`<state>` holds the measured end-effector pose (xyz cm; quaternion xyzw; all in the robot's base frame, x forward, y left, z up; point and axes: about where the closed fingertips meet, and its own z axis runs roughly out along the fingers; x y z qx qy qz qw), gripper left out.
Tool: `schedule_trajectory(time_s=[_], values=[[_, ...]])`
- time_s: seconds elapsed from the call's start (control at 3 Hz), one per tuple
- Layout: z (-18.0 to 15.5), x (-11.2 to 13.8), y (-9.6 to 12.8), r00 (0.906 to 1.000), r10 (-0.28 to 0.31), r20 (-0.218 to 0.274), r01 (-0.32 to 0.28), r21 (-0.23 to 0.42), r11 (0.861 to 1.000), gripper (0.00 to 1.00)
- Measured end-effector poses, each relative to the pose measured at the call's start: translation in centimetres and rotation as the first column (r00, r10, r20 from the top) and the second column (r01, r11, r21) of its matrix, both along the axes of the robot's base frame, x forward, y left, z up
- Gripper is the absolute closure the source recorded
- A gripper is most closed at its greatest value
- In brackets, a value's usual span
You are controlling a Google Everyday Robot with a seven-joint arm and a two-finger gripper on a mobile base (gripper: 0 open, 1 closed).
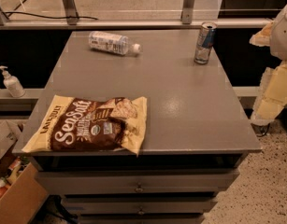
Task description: Move blue plastic bottle near redbull can
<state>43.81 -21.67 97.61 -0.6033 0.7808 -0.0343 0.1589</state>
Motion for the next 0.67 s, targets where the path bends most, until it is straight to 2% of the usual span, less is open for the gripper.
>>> schedule_trajectory(time_s=[0.33,0.67], values=[[0.00,0.00,0.00,1.0000,0.000,0.000,0.000,0.000,1.000,0.00],[0.17,0.63,0.62,0.9993,0.026,0.025,-0.027,0.015,1.000,0.00]])
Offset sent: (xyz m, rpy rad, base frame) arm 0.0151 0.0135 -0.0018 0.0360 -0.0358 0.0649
